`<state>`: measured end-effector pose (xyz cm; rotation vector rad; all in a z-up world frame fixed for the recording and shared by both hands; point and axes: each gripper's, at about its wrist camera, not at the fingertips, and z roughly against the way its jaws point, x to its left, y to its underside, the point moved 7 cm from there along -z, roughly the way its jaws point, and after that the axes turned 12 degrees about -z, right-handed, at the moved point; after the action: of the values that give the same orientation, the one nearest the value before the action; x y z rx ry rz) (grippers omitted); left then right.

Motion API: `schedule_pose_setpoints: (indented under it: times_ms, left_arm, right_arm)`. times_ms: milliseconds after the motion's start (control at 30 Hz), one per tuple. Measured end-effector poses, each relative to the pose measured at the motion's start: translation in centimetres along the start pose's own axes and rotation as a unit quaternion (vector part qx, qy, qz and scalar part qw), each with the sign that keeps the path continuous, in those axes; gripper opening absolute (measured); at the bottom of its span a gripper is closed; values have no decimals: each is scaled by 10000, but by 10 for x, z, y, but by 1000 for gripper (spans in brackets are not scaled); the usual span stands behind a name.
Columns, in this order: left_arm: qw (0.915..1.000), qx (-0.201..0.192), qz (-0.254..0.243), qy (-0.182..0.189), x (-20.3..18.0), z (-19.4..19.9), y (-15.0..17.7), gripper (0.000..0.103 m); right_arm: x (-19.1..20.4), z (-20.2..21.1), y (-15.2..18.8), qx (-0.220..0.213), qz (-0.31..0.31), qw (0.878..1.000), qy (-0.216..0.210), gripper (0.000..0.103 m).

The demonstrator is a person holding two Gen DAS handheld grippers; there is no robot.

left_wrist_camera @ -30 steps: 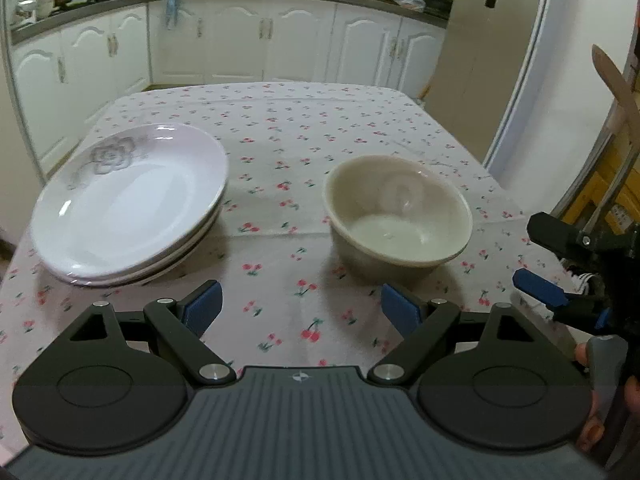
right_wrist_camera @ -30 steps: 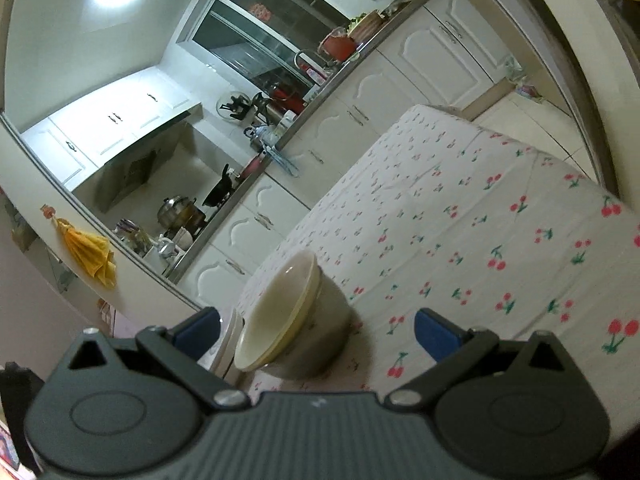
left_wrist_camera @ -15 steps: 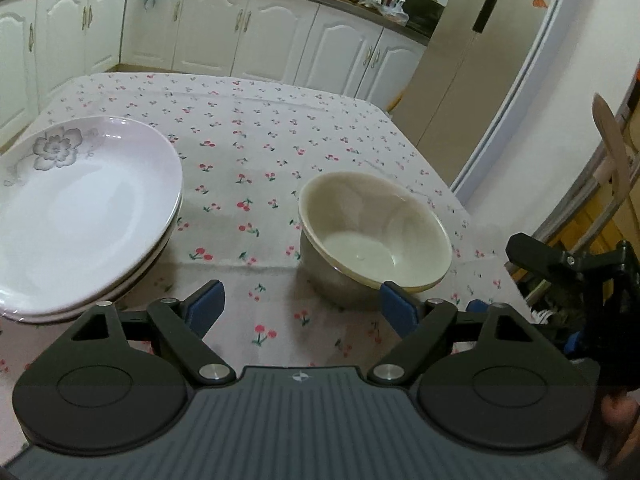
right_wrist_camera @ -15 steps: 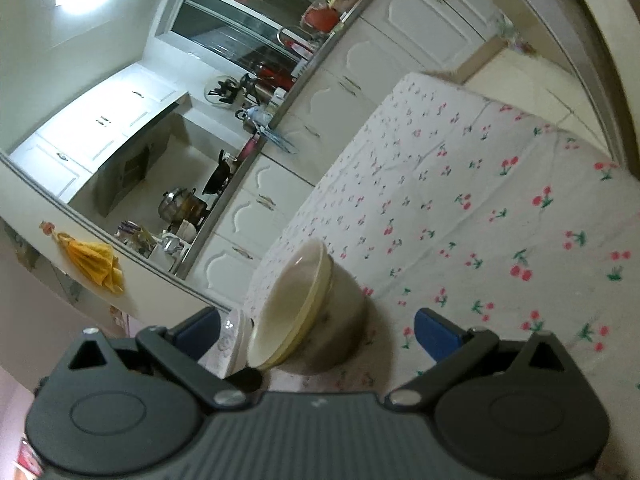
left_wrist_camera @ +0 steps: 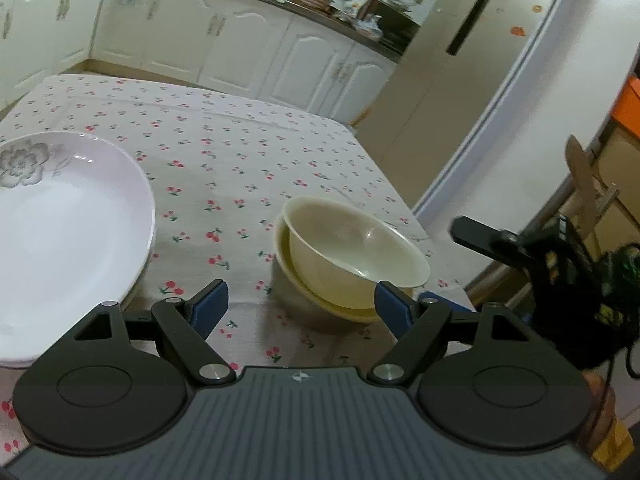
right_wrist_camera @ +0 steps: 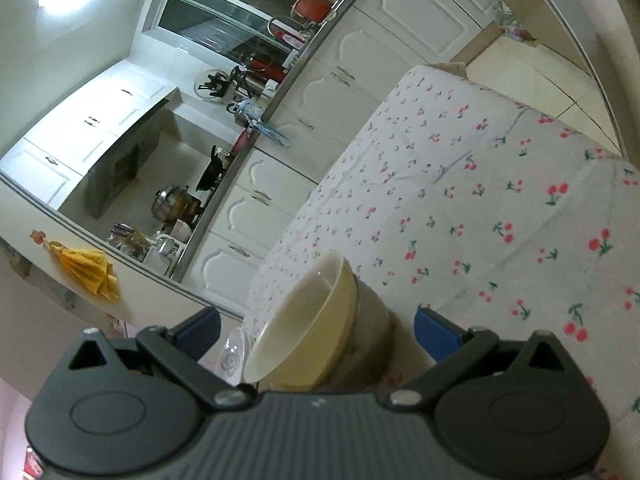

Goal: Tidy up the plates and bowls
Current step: 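Grip the nested bowl stack rim with both tools, then lift the nested bowls with both tools and carry them over the plates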

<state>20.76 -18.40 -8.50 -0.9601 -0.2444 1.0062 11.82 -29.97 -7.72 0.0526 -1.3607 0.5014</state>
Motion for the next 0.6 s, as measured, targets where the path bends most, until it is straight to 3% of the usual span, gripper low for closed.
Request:
schedule_pose_setpoints:
  times_ms: [467, 600]
  left_arm:
    - [9995, 96, 156, 248, -3, -13, -2, 96]
    - [9992, 143, 259, 285, -3, -25, -4, 86]
  right_arm:
    - [6, -13, -7, 95, -80, 9999, 46, 102]
    - [10, -18, -8, 178, -93, 9998, 18, 102]
